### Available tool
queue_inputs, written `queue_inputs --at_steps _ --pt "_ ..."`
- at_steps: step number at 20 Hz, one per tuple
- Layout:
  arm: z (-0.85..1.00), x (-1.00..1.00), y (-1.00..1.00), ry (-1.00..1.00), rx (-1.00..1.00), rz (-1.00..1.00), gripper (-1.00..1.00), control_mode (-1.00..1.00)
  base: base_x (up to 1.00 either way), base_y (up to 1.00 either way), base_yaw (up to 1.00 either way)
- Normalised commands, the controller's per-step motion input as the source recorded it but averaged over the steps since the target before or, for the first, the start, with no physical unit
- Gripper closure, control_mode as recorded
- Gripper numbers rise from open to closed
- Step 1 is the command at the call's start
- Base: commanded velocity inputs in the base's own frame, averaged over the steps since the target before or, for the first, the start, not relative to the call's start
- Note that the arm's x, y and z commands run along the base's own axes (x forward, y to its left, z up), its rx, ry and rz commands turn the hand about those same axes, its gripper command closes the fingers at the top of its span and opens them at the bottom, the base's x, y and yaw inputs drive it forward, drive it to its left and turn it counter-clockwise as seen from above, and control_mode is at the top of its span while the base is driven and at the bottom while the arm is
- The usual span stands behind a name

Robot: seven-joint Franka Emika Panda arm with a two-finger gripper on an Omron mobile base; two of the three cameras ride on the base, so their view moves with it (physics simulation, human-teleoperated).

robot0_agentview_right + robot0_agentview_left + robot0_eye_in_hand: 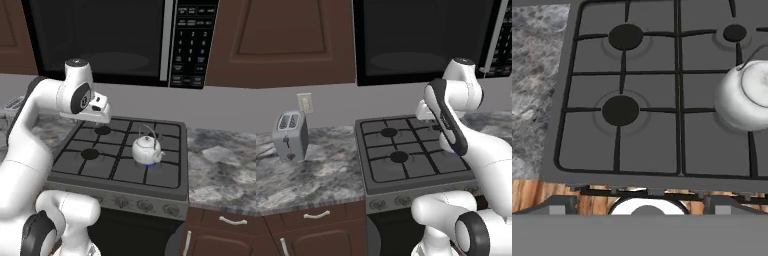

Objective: The kettle is done boiling. Turn off the stove, then wait for 300 timesteps before moving the kettle to the dining table.

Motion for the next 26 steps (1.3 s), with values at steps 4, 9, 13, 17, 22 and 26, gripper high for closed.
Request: queue_inputs --at_steps 4,9,13,17,22,26 --pt "-0.56 0.00 -0.96 0.04 0.37 -0.44 -1.00 -1.00 0.00 0.00 0.00" --pt "-0.63 0.00 -0.75 0.00 0.38 -0.59 -1.00 -1.00 0.00 0.00 0.00" --pt "-0.63 -0.06 -0.70 0.03 0.42 -0.58 -1.00 -1.00 0.00 0.00 0.00" --pt "-0.65 -0.21 -0.73 0.15 0.39 -0.58 -1.00 -1.00 0.00 0.00 0.00" --pt "-0.55 -0.24 -0.73 0.22 0.36 -0.48 -1.00 -1.00 0.00 0.00 0.00" --pt "-0.47 -0.34 -0.80 0.11 0.38 -0.44 -1.00 -1.00 0.00 0.00 0.00"
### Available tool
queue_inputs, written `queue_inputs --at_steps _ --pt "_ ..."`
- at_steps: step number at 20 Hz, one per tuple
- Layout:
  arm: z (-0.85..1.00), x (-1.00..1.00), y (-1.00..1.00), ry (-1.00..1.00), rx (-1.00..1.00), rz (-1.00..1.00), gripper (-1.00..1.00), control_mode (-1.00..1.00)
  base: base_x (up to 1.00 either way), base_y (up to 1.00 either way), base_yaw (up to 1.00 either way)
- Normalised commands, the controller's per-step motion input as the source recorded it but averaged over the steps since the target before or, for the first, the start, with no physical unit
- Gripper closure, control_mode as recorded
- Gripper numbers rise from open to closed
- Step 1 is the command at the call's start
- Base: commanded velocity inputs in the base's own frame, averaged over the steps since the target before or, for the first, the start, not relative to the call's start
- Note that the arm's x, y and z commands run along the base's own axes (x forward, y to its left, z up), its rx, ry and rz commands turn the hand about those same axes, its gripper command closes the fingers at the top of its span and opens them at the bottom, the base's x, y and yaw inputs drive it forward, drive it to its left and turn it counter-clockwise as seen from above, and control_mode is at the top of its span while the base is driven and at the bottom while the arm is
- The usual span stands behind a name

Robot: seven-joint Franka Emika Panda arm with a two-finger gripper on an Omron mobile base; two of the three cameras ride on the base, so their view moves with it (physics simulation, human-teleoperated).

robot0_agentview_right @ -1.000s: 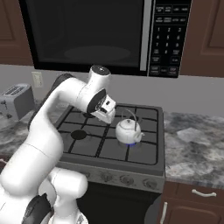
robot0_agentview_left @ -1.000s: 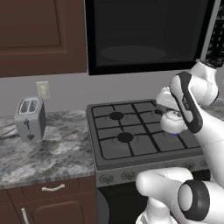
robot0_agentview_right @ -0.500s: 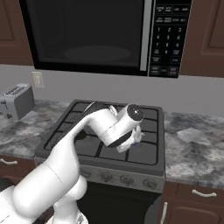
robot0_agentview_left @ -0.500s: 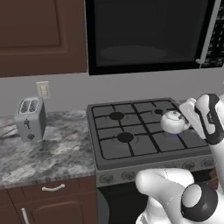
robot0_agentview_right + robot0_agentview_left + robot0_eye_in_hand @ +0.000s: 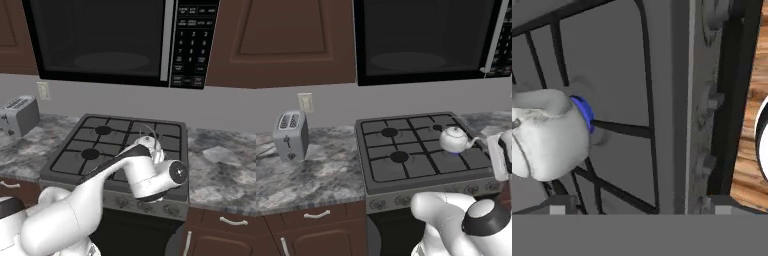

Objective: The kettle is done boiling. Turn off the stove, then wait for 300 timesteps before moving the kettle to the dining table.

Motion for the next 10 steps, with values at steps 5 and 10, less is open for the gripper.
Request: queue_inputs --at_steps 5,10 --pt "-0.43 -0.49 -0.73 0.02 0.35 -0.40 -1.00 -1.00 0.00 0.00 0.00" --pt "-0.47 -0.56 -0.71 0.00 0.43 -0.43 -1.00 -1.00 0.00 0.00 0.00"
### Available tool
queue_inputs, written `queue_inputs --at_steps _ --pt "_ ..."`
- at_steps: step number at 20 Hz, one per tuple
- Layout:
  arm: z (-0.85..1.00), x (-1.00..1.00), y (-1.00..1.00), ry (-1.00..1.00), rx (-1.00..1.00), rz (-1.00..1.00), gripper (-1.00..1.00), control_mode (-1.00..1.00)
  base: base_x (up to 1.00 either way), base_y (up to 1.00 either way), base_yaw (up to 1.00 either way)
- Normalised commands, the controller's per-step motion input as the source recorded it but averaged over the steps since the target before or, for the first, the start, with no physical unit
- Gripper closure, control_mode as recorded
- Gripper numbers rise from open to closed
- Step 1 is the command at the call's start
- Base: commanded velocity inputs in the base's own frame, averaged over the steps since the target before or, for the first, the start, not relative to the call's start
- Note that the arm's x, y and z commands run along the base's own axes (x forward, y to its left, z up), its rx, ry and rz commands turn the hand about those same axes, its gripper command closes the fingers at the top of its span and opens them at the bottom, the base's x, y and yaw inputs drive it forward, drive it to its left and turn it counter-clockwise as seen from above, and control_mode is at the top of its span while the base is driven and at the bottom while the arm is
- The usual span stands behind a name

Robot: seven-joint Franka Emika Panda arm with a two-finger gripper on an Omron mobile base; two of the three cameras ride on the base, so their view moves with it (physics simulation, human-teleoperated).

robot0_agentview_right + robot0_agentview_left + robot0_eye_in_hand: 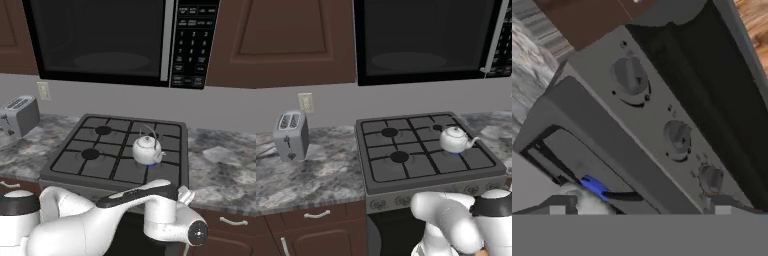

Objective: The kettle is done boiling. Turn off the stove, then wait for 300 timesteps before moving the kettle to the dining table.

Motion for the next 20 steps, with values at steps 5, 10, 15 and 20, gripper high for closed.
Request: queue_inputs --at_steps 5,10,15,20 --pt "-0.53 -0.50 -0.70 -0.14 0.36 -0.31 -1.00 -1.00 0.00 0.00 0.00" --pt "-0.43 0.00 -0.42 -0.17 0.07 -0.01 -1.00 -1.00 0.00 0.00 0.00" --pt "-0.13 0.37 0.11 -0.09 -0.02 -0.05 -1.00 -1.00 0.00 0.00 0.00" --pt "-0.20 0.33 0.19 -0.10 -0.02 -0.13 -1.00 -1.00 0.00 0.00 0.00"
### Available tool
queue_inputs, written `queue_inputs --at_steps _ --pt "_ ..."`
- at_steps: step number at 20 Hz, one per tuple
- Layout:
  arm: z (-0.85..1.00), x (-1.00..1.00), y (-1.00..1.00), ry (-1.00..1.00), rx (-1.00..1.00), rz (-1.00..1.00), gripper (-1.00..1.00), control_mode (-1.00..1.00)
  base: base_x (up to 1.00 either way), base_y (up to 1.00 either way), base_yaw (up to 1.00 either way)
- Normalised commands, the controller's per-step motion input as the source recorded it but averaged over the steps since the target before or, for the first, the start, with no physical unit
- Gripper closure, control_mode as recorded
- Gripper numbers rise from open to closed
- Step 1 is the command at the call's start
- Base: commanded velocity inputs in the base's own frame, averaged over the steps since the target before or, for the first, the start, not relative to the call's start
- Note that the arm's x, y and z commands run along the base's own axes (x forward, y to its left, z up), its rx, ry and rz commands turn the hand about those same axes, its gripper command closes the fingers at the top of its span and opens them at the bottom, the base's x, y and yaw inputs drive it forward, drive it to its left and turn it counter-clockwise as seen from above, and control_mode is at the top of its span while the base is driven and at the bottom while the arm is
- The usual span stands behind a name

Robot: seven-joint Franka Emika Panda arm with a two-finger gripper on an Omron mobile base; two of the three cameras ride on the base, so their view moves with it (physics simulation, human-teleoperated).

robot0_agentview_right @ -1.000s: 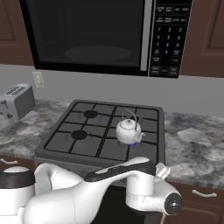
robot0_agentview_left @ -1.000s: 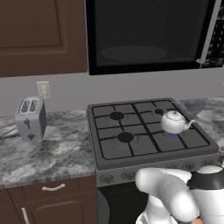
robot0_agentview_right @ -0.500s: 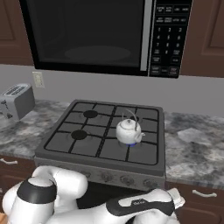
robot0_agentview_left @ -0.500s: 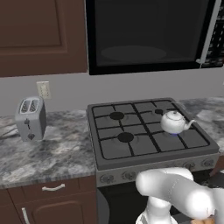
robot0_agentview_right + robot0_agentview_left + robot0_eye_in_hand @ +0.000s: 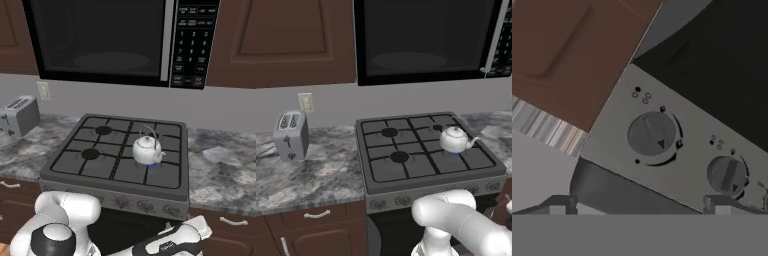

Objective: The kettle is done boiling. Turn off the stove, then wait for 300 timesteps before moving the kettle to the dining table.

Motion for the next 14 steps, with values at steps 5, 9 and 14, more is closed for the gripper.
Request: queue_inputs --at_steps 5,9,14 --pt "-0.35 0.25 0.21 -0.13 -0.07 -0.22 -1.00 -1.00 0.00 0.00 0.00" --pt "-0.16 0.16 0.31 -0.09 -0.10 -0.12 -1.00 -1.00 0.00 0.00 0.00" --pt "-0.08 0.06 -0.02 -0.02 -0.02 -0.04 -1.00 -1.00 0.00 0.00 0.00"
